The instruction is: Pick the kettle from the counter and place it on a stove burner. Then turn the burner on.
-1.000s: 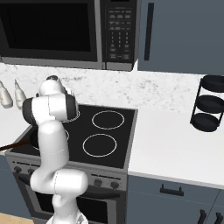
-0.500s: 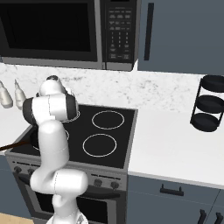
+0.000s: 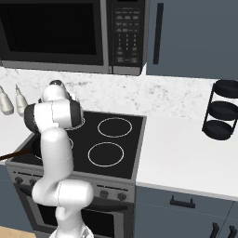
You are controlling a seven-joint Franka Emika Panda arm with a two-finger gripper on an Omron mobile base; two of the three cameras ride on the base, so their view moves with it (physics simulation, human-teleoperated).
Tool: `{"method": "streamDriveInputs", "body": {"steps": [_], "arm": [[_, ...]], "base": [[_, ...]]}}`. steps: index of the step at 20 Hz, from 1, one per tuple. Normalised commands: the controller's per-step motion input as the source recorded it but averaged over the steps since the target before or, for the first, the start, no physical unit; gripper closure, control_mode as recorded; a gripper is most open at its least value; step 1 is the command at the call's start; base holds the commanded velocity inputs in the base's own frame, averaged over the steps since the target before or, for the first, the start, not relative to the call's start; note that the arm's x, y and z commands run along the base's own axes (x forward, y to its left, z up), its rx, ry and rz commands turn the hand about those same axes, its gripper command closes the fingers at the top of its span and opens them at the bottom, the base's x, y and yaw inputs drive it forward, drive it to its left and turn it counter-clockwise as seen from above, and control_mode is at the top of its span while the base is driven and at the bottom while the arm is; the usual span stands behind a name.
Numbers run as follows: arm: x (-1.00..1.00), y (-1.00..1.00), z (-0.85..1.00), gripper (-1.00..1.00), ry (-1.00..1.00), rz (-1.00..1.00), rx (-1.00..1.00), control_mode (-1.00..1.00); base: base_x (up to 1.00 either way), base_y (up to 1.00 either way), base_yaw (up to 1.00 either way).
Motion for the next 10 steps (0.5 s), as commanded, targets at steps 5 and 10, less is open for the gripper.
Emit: {"method": "streamDriveInputs", "body": {"steps": [5, 10], "arm": [[0.0, 0.0, 0.0, -1.0, 0.0, 0.0, 0.0, -1.0], [0.0, 0.0, 0.0, -1.0, 0.0, 0.0, 0.0, -1.0]], "base": [[0.0, 0.0, 0.0], [0.0, 0.0, 0.0]]}}
